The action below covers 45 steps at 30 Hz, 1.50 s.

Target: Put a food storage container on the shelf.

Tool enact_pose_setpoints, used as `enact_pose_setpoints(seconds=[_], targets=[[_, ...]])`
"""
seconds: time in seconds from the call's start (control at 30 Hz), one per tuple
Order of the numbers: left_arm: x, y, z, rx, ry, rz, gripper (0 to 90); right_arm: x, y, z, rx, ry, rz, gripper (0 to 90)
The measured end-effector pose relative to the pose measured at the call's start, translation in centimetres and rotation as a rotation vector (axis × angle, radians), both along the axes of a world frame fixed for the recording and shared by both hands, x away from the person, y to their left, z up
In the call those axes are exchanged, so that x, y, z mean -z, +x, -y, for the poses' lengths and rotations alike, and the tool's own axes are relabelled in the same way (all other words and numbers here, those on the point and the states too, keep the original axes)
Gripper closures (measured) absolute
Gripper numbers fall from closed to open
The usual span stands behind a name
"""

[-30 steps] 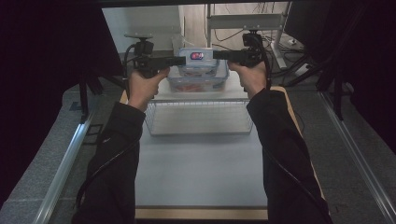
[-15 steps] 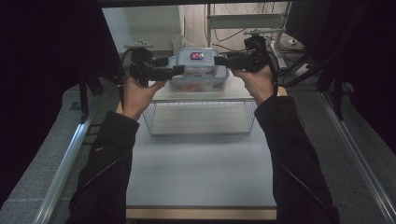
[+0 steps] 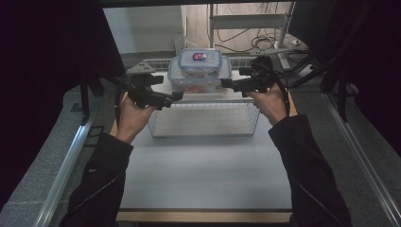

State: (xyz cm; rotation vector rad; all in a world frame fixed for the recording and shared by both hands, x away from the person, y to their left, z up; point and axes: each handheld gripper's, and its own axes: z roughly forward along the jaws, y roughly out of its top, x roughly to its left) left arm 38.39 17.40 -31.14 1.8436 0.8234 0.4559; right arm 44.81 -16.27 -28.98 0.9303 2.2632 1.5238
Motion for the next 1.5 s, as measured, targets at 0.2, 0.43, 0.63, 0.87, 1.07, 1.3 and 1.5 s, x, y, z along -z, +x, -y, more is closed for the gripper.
enact_pose_setpoints(seconds=[0.2, 0.43, 0.63, 0.87, 1.07, 1.3, 1.5], targets=[[0.8, -1.5, 0.0, 0.017, 0.008, 0.014, 1.2, 0.8, -1.3, 0.6, -0.002, -0.012, 0.018, 3.9], [2.4, -3.4, 0.3, 0.049, 0.012, 0.014, 0.4, 2.2, -2.9, 1.4, -0.015, -0.023, 0.026, 3.8], [4.2, -4.7, 0.5, 0.061, 0.019, 0.008, 0.0, 3.5, -4.2, 1.4, -0.026, -0.039, 0.028, 3.8], [6.5, -6.0, 0.9, 0.069, 0.036, 0.0, 0.0, 5.1, -5.8, 1.2, -0.048, -0.065, 0.043, 3.8], [7.8, -6.7, 1.3, 0.081, 0.039, -0.004, 0.0, 6.1, -6.7, 1.0, -0.065, -0.081, 0.052, 3.9], [9.4, -7.5, 1.6, 0.083, 0.045, -0.02, 0.0, 7.8, -8.0, 0.6, -0.089, -0.108, 0.059, 4.1], [11.4, -8.4, 1.6, 0.063, 0.046, -0.032, 0.0, 9.4, -8.6, 0.6, -0.091, -0.125, 0.052, 2.9]])
